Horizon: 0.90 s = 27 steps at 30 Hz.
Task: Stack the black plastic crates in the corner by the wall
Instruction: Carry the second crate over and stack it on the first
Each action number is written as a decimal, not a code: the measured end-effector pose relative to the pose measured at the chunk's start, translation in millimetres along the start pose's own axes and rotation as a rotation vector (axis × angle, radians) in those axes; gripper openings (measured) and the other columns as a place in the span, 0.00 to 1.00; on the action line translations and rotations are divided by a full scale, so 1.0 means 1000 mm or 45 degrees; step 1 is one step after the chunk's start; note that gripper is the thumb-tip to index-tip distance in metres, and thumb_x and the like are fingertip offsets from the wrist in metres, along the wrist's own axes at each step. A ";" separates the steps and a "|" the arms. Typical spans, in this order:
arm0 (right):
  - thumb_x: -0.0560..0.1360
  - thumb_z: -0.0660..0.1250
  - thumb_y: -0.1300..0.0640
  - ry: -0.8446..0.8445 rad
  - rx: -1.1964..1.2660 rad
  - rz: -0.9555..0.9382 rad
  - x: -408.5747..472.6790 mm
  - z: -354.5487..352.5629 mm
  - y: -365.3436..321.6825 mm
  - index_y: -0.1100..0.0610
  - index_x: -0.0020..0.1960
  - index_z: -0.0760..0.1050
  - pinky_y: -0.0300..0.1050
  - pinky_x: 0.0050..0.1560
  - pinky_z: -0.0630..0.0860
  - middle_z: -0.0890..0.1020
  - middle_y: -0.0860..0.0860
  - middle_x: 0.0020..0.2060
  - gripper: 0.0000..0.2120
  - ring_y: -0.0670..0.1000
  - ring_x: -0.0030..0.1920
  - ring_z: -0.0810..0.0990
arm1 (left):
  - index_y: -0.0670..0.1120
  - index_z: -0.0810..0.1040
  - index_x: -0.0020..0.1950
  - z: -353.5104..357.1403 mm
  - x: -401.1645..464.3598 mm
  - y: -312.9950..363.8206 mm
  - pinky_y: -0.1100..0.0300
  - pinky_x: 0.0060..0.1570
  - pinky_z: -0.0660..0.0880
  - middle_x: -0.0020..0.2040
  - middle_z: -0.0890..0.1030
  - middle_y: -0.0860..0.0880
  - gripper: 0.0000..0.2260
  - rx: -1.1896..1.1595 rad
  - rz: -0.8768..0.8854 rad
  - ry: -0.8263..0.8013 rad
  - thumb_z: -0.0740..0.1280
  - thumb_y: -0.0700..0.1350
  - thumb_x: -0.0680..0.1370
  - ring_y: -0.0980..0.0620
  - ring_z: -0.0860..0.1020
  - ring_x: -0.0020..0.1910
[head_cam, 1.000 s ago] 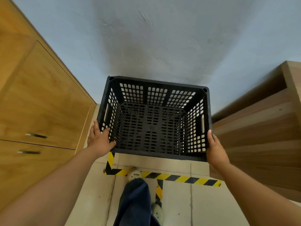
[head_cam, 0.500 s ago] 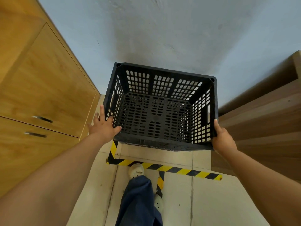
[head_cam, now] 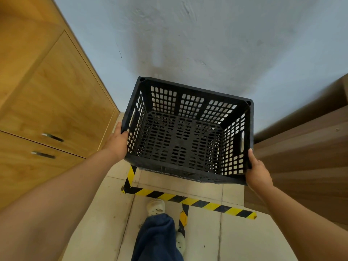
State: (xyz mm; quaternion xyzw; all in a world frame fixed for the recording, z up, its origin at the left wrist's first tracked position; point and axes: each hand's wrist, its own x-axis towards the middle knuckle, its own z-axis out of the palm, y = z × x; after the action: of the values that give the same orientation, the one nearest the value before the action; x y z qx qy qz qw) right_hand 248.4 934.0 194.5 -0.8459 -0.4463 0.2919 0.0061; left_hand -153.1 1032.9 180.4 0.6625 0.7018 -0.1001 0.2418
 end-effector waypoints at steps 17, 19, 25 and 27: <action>0.78 0.52 0.41 0.257 -0.246 0.078 -0.007 0.051 -0.022 0.55 0.77 0.39 0.59 0.68 0.59 0.44 0.62 0.76 0.36 0.63 0.73 0.55 | 0.50 0.56 0.77 0.033 -0.003 -0.005 0.41 0.72 0.40 0.78 0.39 0.42 0.25 0.350 0.097 0.207 0.46 0.56 0.81 0.45 0.36 0.76; 0.78 0.51 0.41 0.324 -0.256 0.054 -0.006 0.055 -0.020 0.56 0.77 0.42 0.60 0.68 0.60 0.46 0.62 0.76 0.35 0.63 0.73 0.56 | 0.50 0.57 0.76 0.036 0.000 -0.008 0.40 0.72 0.41 0.78 0.40 0.42 0.26 0.339 0.114 0.221 0.45 0.58 0.81 0.44 0.37 0.76; 0.77 0.50 0.40 0.366 -0.301 0.015 0.001 0.057 -0.016 0.57 0.77 0.45 0.61 0.66 0.62 0.49 0.62 0.76 0.35 0.64 0.72 0.58 | 0.49 0.58 0.76 0.039 0.002 -0.008 0.41 0.72 0.43 0.78 0.40 0.43 0.26 0.296 0.116 0.242 0.46 0.59 0.80 0.44 0.38 0.76; 0.77 0.50 0.40 0.353 -0.314 0.017 0.000 0.056 -0.017 0.57 0.77 0.46 0.61 0.66 0.63 0.50 0.62 0.76 0.35 0.64 0.71 0.59 | 0.50 0.56 0.77 0.037 0.002 -0.007 0.41 0.72 0.42 0.77 0.38 0.43 0.26 0.309 0.104 0.219 0.47 0.58 0.80 0.45 0.36 0.76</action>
State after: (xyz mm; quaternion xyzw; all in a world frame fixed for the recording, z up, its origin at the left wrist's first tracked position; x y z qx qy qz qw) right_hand 207.7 929.7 152.7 -0.8753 -0.4680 0.1155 -0.0381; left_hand -152.1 1016.6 146.6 0.7210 0.6751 -0.1172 0.1030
